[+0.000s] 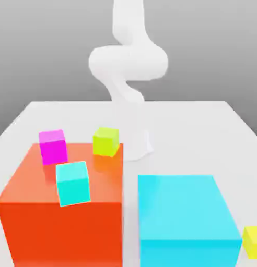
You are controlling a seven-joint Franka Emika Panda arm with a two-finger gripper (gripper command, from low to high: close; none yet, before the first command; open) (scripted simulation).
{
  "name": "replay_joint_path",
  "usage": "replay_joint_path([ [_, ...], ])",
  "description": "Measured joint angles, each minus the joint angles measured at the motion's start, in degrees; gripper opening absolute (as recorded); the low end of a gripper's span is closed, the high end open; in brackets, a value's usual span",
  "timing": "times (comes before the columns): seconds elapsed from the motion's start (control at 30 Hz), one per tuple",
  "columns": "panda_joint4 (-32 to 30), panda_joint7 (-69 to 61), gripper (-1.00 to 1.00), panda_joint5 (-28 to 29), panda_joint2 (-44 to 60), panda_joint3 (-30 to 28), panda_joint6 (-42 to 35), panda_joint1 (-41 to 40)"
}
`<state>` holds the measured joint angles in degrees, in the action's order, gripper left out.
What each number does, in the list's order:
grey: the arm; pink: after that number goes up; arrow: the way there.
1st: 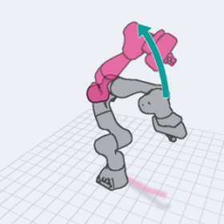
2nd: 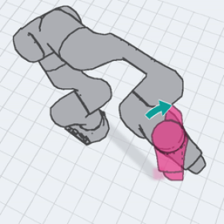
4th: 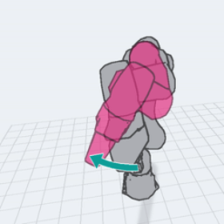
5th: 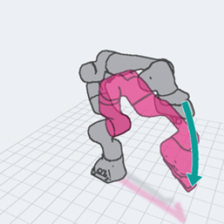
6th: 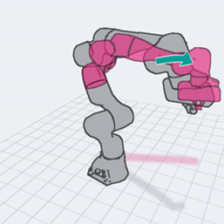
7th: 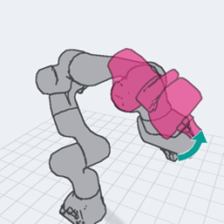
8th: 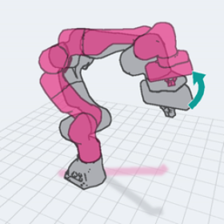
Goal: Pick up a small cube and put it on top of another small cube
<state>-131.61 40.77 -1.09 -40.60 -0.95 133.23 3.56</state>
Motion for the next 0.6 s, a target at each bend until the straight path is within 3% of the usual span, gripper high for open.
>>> replay_joint_path([
  [0.23, 0.53, -14.77, 0.0, -3.52, 14.95, -1.73, 4.0, 9.18],
  [0.6, 1.32, -35.87, 0.0, -6.78, 37.78, 1.2, 10.25, 18.75],
])
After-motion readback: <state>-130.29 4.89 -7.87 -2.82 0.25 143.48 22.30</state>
